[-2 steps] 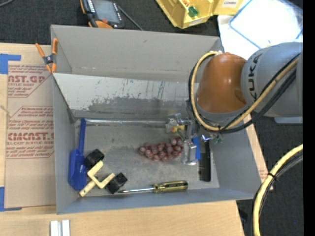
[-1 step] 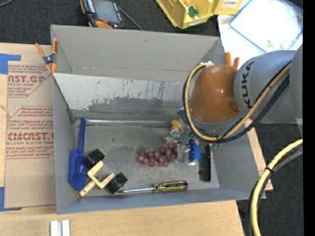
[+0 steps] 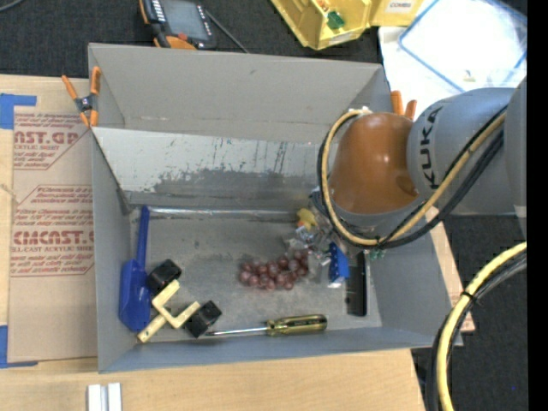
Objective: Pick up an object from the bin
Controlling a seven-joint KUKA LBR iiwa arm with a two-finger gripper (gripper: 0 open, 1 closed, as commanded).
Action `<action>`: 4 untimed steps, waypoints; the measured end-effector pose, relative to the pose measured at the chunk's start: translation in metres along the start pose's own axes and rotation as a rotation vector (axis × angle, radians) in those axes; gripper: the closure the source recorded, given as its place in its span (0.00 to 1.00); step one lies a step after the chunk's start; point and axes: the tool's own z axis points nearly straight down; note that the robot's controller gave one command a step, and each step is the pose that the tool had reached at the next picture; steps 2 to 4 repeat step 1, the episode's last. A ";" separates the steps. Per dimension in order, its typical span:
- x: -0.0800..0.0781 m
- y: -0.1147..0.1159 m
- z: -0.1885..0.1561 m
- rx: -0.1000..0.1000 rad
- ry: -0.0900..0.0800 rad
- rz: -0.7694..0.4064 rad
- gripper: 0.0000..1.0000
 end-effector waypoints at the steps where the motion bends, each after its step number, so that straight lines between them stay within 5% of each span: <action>1: -0.007 0.007 -0.093 -0.002 0.002 -0.029 1.00; 4: -0.007 0.007 -0.093 -0.002 0.002 -0.029 1.00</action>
Offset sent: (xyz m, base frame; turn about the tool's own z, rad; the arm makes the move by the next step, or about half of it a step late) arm -0.0060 0.0092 0.1333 0.0186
